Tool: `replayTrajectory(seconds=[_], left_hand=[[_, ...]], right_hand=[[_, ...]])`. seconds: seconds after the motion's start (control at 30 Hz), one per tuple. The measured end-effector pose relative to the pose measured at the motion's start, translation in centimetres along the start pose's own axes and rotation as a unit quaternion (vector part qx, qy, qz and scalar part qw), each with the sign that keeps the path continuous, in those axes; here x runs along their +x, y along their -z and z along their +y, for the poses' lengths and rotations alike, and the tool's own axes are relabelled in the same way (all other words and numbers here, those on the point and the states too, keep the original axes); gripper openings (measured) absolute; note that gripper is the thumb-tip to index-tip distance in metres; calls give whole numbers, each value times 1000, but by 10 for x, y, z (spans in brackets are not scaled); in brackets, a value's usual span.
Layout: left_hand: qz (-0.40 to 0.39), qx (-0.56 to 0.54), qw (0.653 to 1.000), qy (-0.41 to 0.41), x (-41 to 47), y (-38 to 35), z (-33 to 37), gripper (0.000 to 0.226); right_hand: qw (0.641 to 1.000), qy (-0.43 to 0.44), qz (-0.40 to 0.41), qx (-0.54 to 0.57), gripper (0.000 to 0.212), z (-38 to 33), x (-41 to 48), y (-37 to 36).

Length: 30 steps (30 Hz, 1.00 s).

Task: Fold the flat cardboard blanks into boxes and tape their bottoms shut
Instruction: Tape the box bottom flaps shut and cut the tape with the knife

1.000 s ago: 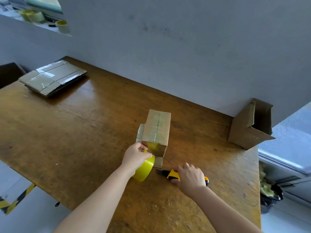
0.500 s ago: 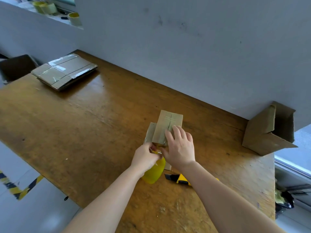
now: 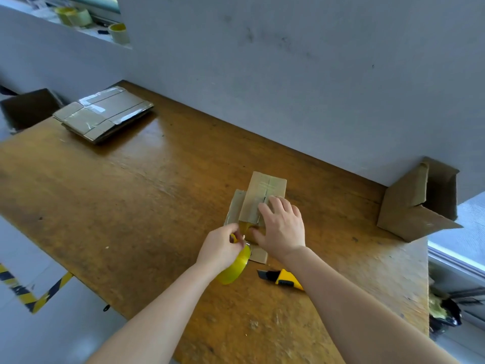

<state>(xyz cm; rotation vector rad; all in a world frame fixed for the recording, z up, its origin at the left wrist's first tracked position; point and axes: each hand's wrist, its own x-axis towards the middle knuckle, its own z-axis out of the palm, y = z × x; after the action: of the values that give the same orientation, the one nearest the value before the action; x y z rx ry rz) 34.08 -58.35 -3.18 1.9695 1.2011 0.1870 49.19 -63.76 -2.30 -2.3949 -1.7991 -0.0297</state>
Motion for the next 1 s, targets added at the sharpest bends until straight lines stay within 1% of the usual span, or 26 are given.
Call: replayTrajectory(seconds=[0.07, 0.27, 0.4, 0.5, 0.63, 0.7, 0.8, 0.83, 0.87, 0.93, 0.97, 1.0], left_hand=[[-2, 0, 1000, 8, -1, 1, 1, 18], [0, -20, 999, 46, 2, -2, 2, 12], [-6, -32, 998, 57, 6, -4, 1, 9], [1, -31, 998, 55, 7, -6, 2, 9], [1, 42, 999, 24, 8, -6, 2, 9], [6, 97, 995, -4, 8, -5, 0, 9], [-5, 142, 989, -43, 9, 0, 3, 7], [-21, 159, 986, -53, 9, 2, 2, 6], [-56, 187, 979, -61, 8, 2, 3, 5], [-147, 263, 950, -82, -3, -6, 3, 8], [-170, 288, 938, -92, -11, -12, 1, 8], [-165, 297, 935, -99, -18, -18, -2, 7]], right_hand=[[1000, -4, 11, -3, 56, -2, -1, 2], [1000, -11, 7, 10, 56, -3, 1, 4], [1000, -7, 10, -17, 60, -4, 2, 1], [999, -16, 12, -37, 57, -8, 6, -1], [999, -14, 17, -42, 53, -10, 6, -4], [999, -14, 19, -38, 52, -11, 5, -4], [999, -21, 6, -37, 51, -13, 6, -4], [999, -22, 3, -36, 50, -14, 6, -4], [999, -22, 1, -32, 50, -14, 6, -4], [999, -17, -1, -28, 50, -12, 7, -5], [999, -15, -1, -28, 50, -10, 8, -4], [999, -14, -1, -29, 51, -10, 8, -4]])
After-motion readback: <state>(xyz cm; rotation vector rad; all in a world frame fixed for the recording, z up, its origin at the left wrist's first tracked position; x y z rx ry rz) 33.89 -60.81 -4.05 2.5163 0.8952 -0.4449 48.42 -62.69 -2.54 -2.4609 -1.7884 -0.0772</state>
